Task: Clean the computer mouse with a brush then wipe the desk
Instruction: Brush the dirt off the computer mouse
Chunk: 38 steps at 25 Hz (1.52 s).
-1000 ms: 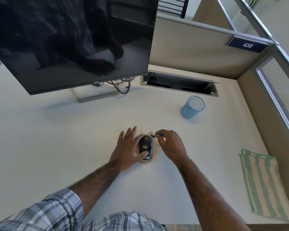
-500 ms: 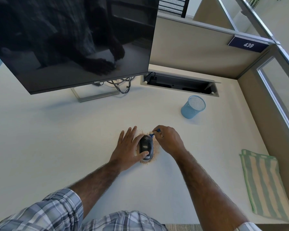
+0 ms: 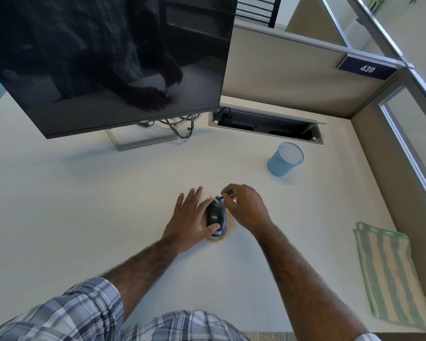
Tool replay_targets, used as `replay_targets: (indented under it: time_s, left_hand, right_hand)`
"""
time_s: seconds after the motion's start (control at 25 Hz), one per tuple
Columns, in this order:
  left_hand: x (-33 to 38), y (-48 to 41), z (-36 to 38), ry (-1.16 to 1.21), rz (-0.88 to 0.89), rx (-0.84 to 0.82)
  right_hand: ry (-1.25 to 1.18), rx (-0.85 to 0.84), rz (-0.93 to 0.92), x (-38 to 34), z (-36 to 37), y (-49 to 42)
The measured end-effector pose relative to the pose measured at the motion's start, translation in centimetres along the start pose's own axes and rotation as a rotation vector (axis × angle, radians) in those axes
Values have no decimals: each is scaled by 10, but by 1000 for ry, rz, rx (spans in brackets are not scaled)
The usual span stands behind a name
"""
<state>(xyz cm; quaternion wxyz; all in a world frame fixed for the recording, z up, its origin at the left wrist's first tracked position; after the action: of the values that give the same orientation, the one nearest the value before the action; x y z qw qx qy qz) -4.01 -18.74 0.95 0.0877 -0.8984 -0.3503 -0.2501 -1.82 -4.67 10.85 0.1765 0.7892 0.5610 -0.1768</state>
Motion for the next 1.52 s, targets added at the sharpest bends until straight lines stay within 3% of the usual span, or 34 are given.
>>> replay_targets:
  time_s: [0.12, 0.48, 0.76, 0.88, 1.04, 1.2, 1.4, 1.52]
  left_hand:
    - [0, 1, 1, 2, 0, -1]
    - [-1, 0, 1, -2, 13, 20]
    - [-1, -1, 3, -34, 7, 7]
    - [-1, -1, 2, -31, 8, 10]
    - [-1, 0, 3, -12, 15, 12]
    - [-2, 0, 2, -19, 7, 10]
    - [-1, -1, 2, -19, 3, 8]
    - [-1, -1, 2, -35, 1, 4]
  right_hand:
    - [45, -52, -18, -4, 5, 1]
    - [102, 3, -58, -6, -3, -1]
    - [28, -75, 112, 19, 3, 0]
    - [1, -3, 94, 18, -6, -3]
    - [-24, -107, 153, 21, 6, -2]
    - [-49, -51, 202, 27, -2, 0]
    - [-21, -129, 244, 34, 9, 8]
    - [-60, -62, 261, 37, 3, 12]
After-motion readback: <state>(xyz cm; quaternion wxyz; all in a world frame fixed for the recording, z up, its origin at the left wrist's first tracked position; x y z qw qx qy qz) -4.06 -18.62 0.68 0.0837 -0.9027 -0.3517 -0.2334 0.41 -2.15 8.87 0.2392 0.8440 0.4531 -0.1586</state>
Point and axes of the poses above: each hand's wrist, its own y-axis away from the middle knuckle, its own z-axis out of the palm, x = y × z, the point moved 10 cm from there along -y, towards the middle knuckle, and after that the axes turned 1 degree about x, right-handed, at the moved point
